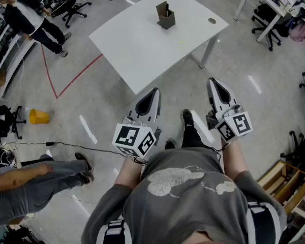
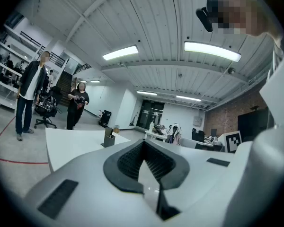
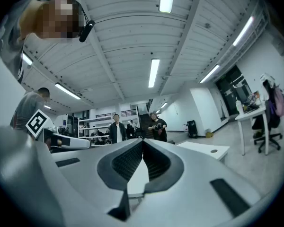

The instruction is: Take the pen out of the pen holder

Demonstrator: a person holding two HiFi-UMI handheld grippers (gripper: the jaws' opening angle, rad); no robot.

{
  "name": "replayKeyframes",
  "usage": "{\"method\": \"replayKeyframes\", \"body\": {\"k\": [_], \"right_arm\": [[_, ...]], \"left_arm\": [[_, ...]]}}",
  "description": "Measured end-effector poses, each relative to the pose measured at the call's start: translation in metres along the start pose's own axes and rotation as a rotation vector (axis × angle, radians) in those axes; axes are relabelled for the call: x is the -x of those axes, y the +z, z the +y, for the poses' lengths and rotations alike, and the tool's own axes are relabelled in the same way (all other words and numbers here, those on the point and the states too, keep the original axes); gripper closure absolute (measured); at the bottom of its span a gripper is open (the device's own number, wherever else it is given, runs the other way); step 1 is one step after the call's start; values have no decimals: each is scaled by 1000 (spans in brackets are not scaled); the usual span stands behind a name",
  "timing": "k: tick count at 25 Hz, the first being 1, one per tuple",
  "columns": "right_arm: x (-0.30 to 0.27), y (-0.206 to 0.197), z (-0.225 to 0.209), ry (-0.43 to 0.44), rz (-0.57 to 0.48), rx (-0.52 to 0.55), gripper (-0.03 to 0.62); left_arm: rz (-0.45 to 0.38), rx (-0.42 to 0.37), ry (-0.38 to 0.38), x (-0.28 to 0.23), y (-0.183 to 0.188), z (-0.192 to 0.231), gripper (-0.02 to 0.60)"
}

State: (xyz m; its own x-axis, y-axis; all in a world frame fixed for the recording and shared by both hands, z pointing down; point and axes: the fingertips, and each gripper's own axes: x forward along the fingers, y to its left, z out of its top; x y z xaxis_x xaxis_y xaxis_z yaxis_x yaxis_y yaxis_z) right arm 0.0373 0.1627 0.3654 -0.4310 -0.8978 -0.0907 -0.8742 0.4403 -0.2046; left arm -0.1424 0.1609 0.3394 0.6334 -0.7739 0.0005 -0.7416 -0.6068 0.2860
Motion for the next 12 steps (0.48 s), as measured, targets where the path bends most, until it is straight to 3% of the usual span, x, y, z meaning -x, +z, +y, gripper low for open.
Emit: {"method": "replayKeyframes", "body": {"k": [12], "right_arm": [[-102,13,-105,73,18,-18,588]], "left_arm": [[8,-12,60,-127,7,33,574]]}}
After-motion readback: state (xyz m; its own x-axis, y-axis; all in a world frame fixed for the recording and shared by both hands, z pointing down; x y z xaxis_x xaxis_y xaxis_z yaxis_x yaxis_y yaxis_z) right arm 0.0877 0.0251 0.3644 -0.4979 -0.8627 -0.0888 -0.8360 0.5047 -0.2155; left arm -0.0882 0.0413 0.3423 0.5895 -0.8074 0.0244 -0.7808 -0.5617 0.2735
